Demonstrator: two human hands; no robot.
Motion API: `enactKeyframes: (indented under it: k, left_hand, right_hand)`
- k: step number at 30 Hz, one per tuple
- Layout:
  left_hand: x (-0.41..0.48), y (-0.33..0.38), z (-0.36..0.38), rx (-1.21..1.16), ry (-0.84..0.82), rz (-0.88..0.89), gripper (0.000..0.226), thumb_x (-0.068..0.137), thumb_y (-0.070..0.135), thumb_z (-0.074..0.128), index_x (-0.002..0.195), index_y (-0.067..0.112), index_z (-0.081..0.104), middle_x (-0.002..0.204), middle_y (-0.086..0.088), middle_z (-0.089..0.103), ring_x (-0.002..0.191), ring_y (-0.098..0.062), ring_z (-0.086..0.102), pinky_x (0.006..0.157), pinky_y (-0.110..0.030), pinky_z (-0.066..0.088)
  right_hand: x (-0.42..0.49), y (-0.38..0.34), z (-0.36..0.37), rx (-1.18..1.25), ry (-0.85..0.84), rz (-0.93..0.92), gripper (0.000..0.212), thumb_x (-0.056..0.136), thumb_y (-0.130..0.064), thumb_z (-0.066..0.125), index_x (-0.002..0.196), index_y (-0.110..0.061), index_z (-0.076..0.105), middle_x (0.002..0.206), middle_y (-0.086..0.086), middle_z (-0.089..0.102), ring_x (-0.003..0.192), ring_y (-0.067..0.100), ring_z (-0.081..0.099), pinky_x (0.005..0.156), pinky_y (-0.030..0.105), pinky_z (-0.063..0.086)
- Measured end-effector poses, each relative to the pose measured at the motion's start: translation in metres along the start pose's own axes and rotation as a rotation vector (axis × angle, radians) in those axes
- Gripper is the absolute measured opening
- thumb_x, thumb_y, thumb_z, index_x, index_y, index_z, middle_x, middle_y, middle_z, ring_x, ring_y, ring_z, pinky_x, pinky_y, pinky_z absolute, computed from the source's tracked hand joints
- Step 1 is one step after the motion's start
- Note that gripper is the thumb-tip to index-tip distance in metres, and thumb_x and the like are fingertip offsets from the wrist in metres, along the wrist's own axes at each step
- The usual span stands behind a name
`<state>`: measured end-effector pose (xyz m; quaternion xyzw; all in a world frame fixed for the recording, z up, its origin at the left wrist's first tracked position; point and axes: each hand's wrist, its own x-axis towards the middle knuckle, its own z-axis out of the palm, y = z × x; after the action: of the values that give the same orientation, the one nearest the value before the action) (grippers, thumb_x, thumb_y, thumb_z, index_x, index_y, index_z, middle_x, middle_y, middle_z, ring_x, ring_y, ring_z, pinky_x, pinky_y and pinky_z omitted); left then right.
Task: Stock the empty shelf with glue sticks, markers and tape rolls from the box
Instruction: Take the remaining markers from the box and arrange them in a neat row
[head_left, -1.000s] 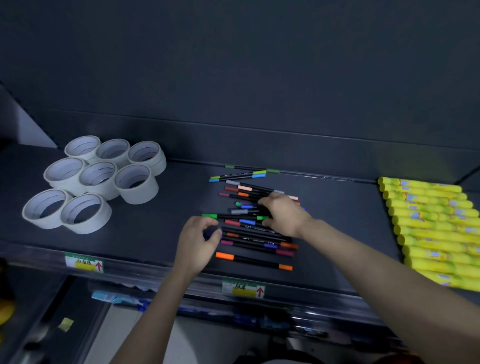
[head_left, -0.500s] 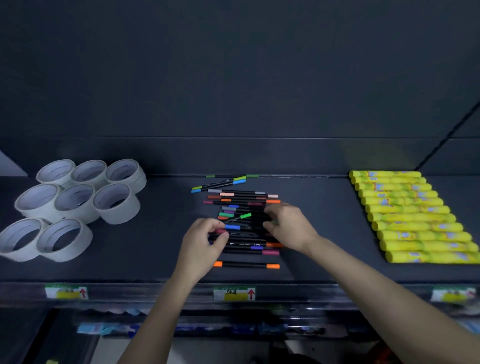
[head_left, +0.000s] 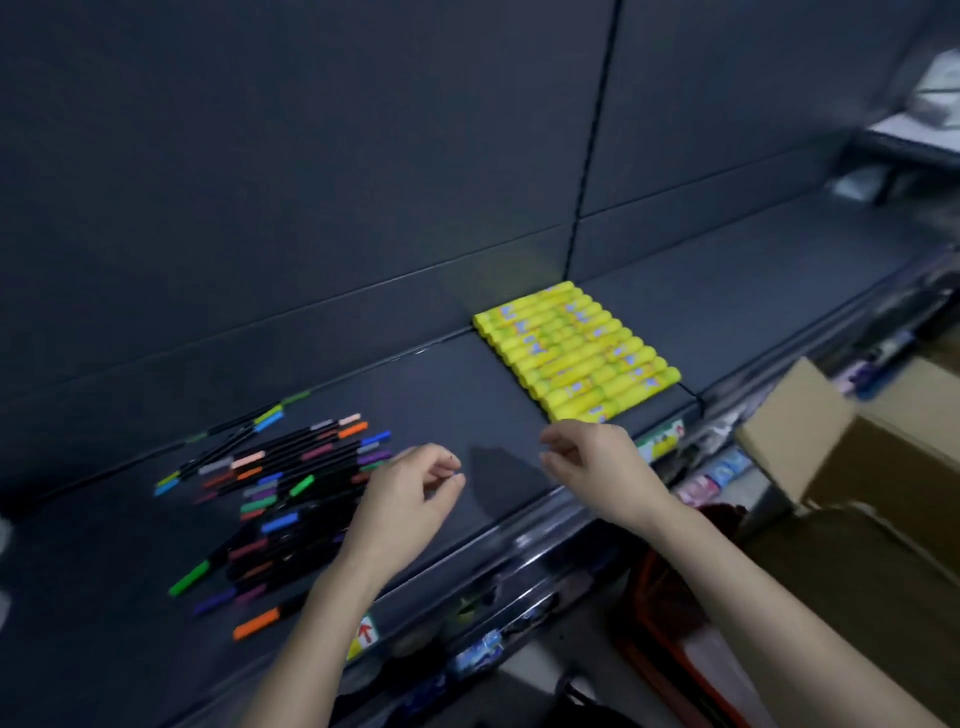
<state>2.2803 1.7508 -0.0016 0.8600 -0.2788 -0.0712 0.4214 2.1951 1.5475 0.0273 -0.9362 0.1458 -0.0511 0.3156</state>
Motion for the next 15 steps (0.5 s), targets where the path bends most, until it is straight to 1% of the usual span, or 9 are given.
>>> enactKeyframes:
  k: [2,5,7,9,12,15]
  left_hand:
    - [0.008,0.015,0.014,0.005,-0.054,0.058,0.010,0.084,0.011,0.068,0.085,0.020,0.065,0.083,0.009,0.065,0.080,0.001,0.061,0.069,-0.004,0.042]
    - [0.020,0.040,0.037,0.008,-0.134,0.138,0.007,0.084,0.010,0.068,0.086,0.017,0.067,0.082,0.010,0.064,0.081,0.003,0.059,0.067,-0.003,0.041]
    - [0.026,0.059,0.054,0.008,-0.191,0.181,0.006,0.085,0.011,0.067,0.087,0.016,0.067,0.083,0.011,0.063,0.080,0.003,0.059,0.067,-0.003,0.042]
    - [0.032,0.078,0.074,0.004,-0.246,0.228,0.006,0.085,0.014,0.067,0.088,0.019,0.067,0.083,0.011,0.063,0.078,0.001,0.059,0.066,-0.006,0.043]
    - [0.041,0.113,0.108,0.014,-0.332,0.308,0.009,0.086,0.016,0.066,0.085,0.024,0.063,0.082,0.011,0.063,0.075,-0.002,0.060,0.069,-0.012,0.046]
    - [0.045,0.151,0.142,0.029,-0.374,0.382,0.004,0.085,0.015,0.066,0.087,0.018,0.065,0.082,0.007,0.063,0.074,-0.004,0.059,0.071,-0.020,0.049]
  right_hand:
    - [-0.020,0.019,-0.025,-0.016,0.030,0.041,0.021,0.087,-0.016,0.064,0.107,-0.009,0.069,0.096,0.006,0.073,0.092,0.018,0.067,0.083,0.029,0.049]
    - [-0.049,0.048,-0.064,-0.090,0.087,0.105,0.020,0.088,-0.016,0.064,0.107,-0.010,0.069,0.094,0.004,0.072,0.087,0.017,0.066,0.081,0.028,0.047]
    - [-0.067,0.068,-0.089,-0.123,0.122,0.152,0.020,0.089,-0.018,0.063,0.108,-0.014,0.068,0.093,0.002,0.071,0.086,0.017,0.066,0.077,0.025,0.045]
    - [-0.084,0.089,-0.111,-0.147,0.143,0.173,0.019,0.090,-0.021,0.062,0.108,-0.016,0.067,0.092,-0.001,0.071,0.084,0.017,0.067,0.075,0.026,0.048]
    - [-0.107,0.118,-0.140,-0.179,0.159,0.203,0.021,0.092,-0.022,0.060,0.111,-0.015,0.066,0.095,-0.001,0.070,0.086,0.014,0.065,0.079,0.034,0.053]
    - [-0.126,0.149,-0.166,-0.156,0.180,0.242,0.025,0.092,-0.023,0.060,0.116,-0.017,0.065,0.100,-0.004,0.068,0.089,0.008,0.064,0.081,0.030,0.055]
